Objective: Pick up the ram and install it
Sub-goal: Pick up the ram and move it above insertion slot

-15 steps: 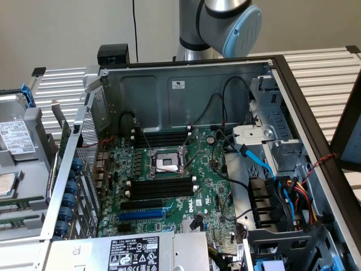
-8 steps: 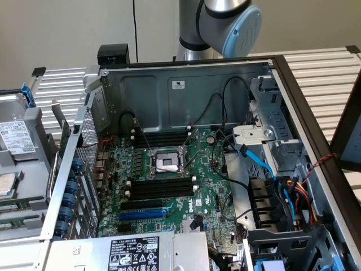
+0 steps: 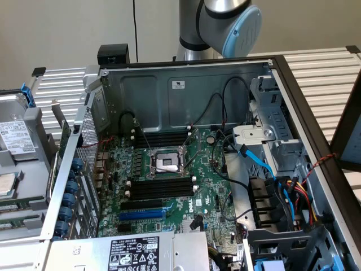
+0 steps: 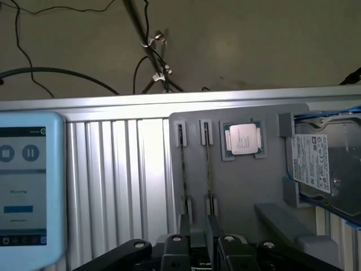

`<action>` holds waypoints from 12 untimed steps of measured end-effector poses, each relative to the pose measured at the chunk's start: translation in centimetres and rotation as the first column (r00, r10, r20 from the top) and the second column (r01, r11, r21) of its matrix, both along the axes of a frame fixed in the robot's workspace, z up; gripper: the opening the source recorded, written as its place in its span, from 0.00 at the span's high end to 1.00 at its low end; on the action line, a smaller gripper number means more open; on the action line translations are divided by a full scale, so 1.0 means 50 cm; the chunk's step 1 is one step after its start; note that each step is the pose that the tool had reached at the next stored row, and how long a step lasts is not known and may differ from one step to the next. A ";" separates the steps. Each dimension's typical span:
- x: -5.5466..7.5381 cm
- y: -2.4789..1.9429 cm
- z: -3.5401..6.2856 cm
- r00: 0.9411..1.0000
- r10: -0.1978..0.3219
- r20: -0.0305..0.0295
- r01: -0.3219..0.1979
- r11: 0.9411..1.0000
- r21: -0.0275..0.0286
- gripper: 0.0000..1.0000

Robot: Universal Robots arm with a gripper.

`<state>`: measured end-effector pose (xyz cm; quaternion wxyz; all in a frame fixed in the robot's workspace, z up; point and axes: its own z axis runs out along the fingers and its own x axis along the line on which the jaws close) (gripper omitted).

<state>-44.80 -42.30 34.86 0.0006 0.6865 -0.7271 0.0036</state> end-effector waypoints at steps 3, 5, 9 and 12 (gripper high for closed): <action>0.000 0.0000 -0.011 1.000 0.000 0.000 0.000 1.000 0.000 0.74; 0.000 0.0000 -0.018 1.000 0.000 0.000 0.000 1.000 0.000 0.74; 0.000 0.0000 -0.033 1.000 0.000 0.000 0.000 1.000 0.000 0.74; 0.000 0.0000 -0.044 1.000 0.000 0.000 0.000 1.000 0.000 0.74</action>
